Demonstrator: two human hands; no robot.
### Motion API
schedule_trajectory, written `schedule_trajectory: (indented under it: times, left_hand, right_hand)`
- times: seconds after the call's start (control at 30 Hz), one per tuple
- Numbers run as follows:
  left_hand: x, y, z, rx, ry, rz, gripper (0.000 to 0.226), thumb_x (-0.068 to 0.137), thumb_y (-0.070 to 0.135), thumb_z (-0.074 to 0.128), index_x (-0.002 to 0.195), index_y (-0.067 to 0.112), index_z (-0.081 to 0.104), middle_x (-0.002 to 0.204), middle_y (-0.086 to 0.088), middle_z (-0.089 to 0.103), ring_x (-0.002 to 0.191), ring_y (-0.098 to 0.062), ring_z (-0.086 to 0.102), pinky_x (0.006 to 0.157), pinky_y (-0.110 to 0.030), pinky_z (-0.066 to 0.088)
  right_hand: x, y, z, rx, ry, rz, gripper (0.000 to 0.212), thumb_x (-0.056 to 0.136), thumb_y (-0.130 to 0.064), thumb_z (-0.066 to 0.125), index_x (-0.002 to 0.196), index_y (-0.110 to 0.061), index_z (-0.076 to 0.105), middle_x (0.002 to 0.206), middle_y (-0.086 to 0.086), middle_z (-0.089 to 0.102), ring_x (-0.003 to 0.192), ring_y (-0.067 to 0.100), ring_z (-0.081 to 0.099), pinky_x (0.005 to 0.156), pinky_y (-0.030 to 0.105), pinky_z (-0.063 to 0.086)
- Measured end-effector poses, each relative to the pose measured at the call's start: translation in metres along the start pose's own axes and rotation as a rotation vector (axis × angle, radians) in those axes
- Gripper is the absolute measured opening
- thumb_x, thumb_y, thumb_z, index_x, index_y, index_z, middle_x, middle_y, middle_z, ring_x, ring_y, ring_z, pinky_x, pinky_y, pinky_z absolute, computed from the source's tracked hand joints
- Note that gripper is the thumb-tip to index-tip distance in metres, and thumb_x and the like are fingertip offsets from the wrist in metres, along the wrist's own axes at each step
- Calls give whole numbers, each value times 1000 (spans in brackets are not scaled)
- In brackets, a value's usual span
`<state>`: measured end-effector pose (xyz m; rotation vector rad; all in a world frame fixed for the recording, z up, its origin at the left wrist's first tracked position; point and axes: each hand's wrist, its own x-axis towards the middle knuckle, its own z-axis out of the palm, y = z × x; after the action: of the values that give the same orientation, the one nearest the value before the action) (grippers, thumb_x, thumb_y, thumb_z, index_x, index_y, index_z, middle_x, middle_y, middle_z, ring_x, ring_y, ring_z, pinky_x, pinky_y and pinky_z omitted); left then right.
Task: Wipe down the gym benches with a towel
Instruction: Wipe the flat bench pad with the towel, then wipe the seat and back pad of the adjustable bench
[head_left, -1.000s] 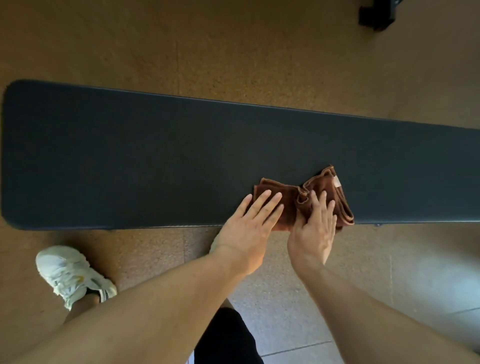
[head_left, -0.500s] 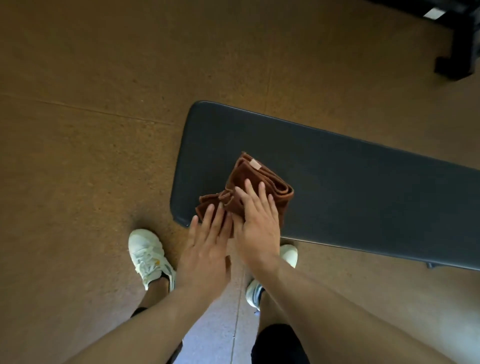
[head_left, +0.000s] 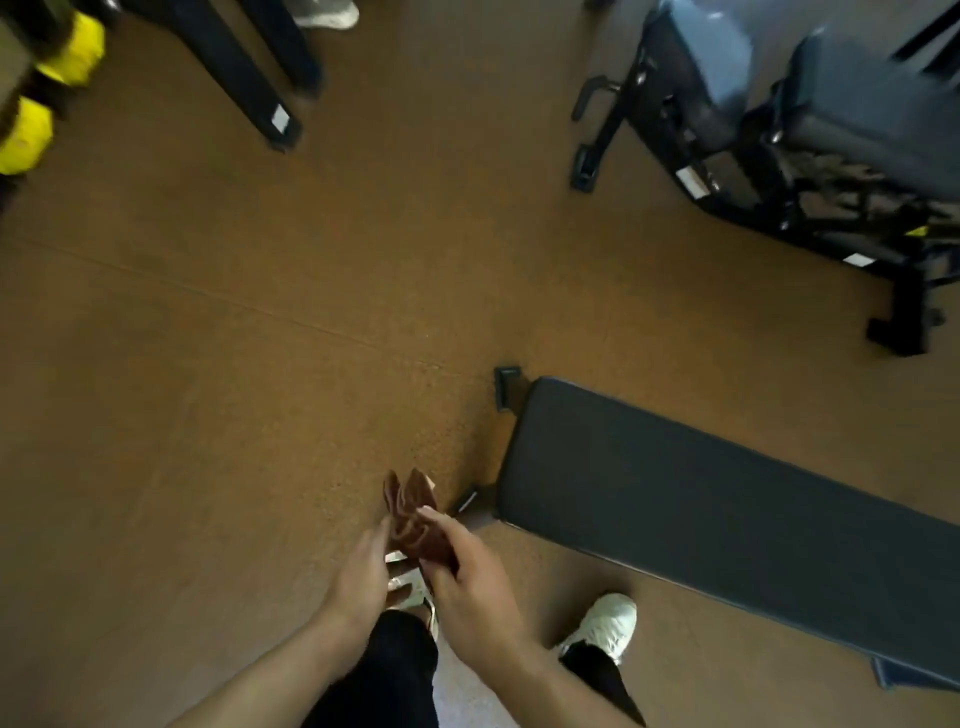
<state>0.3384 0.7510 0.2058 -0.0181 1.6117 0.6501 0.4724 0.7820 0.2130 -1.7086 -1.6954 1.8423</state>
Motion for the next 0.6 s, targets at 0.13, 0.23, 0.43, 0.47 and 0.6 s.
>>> schedule_trajectory:
  times: [0.13, 0.23, 0.43, 0.47, 0.6]
  left_hand:
    - [-76, 62, -5, -404, -292, -204, 78, 95, 74, 36, 125, 12, 72, 126, -21, 70, 120, -37, 66, 102, -54, 49]
    - [-117, 96, 16, -318, -250, -121, 56, 99, 51, 51, 124, 6, 71, 119, -22, 73, 114, -38, 69, 103, -52, 49]
    - [-166, 130, 97, -120, -359, 132, 27, 104, 19, 53, 124, 16, 70, 117, -15, 75, 111, -30, 72, 101, -48, 52]
    - [-171, 134, 110, -87, -364, 164, 26, 103, 17, 53, 121, 19, 72, 115, -12, 76, 109, -28, 72, 99, -47, 53]
    - [-186, 154, 145, 0, -343, 239, 26, 99, 14, 58, 118, 21, 74, 111, -9, 78, 106, -26, 74, 98, -46, 53]
  right_hand:
    - [-59, -46, -25, -225, -11, -304, 63, 93, -12, 63, 141, -50, 54, 155, -34, 43, 153, -9, 21, 126, 19, 10]
    - [-94, -72, -57, -149, -1, -326, 56, 92, -31, 73, 141, -49, 55, 155, -33, 44, 153, -7, 26, 124, 19, 20]
    - [-115, -123, -135, 712, 379, 130, 62, 77, -47, 84, 134, -36, 62, 127, -5, 74, 117, 14, 71, 103, 45, 58]
    - [-111, -128, -147, 814, 416, 170, 71, 72, -52, 84, 136, -32, 60, 126, -2, 74, 116, 16, 73, 104, 48, 57]
    - [-103, -151, -189, 964, 397, 279, 61, 78, -50, 82, 130, -21, 70, 115, 3, 80, 108, 20, 76, 95, 41, 59]
